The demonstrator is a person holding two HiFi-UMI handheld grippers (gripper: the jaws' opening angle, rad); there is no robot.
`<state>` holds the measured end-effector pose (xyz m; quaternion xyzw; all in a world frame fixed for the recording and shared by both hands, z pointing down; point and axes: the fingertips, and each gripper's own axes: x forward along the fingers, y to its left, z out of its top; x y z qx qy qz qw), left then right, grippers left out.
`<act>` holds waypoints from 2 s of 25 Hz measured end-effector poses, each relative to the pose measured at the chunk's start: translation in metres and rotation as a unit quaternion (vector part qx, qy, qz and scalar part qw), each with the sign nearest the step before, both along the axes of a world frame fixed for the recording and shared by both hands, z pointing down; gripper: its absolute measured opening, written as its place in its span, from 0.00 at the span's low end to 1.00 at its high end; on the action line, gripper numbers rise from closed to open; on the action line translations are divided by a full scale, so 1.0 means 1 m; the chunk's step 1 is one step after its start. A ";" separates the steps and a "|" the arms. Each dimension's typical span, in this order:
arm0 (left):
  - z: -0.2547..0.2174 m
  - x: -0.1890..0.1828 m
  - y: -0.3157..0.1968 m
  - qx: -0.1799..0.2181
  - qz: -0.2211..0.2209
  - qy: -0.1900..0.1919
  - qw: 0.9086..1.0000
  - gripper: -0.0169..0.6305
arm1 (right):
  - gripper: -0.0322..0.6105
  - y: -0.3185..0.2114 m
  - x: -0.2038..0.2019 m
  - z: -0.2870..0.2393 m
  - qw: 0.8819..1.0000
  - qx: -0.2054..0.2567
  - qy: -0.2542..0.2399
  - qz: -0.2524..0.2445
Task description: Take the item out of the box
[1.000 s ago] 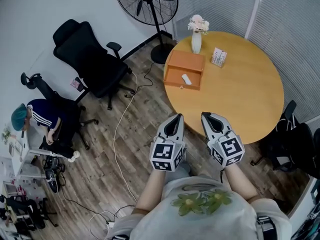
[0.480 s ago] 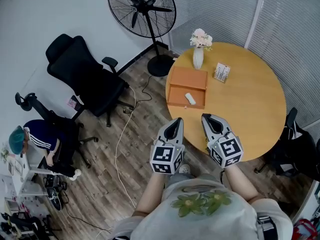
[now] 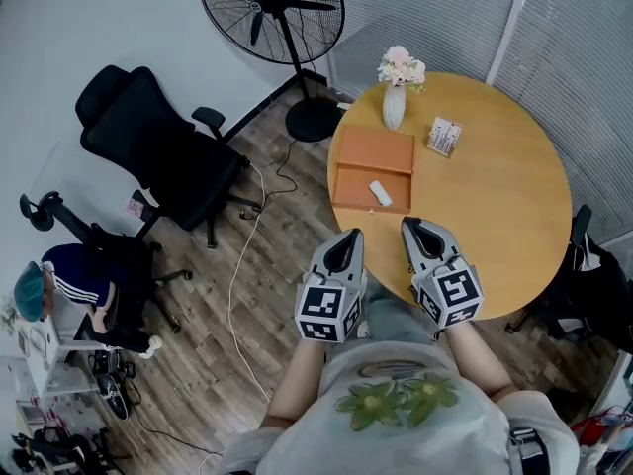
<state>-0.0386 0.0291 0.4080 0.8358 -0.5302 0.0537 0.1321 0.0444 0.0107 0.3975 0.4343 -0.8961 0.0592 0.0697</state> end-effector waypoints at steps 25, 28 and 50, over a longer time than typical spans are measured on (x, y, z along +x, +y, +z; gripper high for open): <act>0.017 -0.024 -0.141 -0.016 0.027 -0.002 1.000 0.04 | 0.06 -0.151 -0.023 0.000 1.000 0.013 0.002 0.019; 0.023 -0.025 -0.148 -0.023 0.028 0.003 0.999 0.04 | 0.14 -0.158 -0.026 0.005 1.000 0.008 0.002 0.015; 0.062 -0.021 -0.172 -0.068 0.041 0.009 0.997 0.04 | 0.23 -0.189 -0.032 0.077 0.995 -0.078 0.057 -0.002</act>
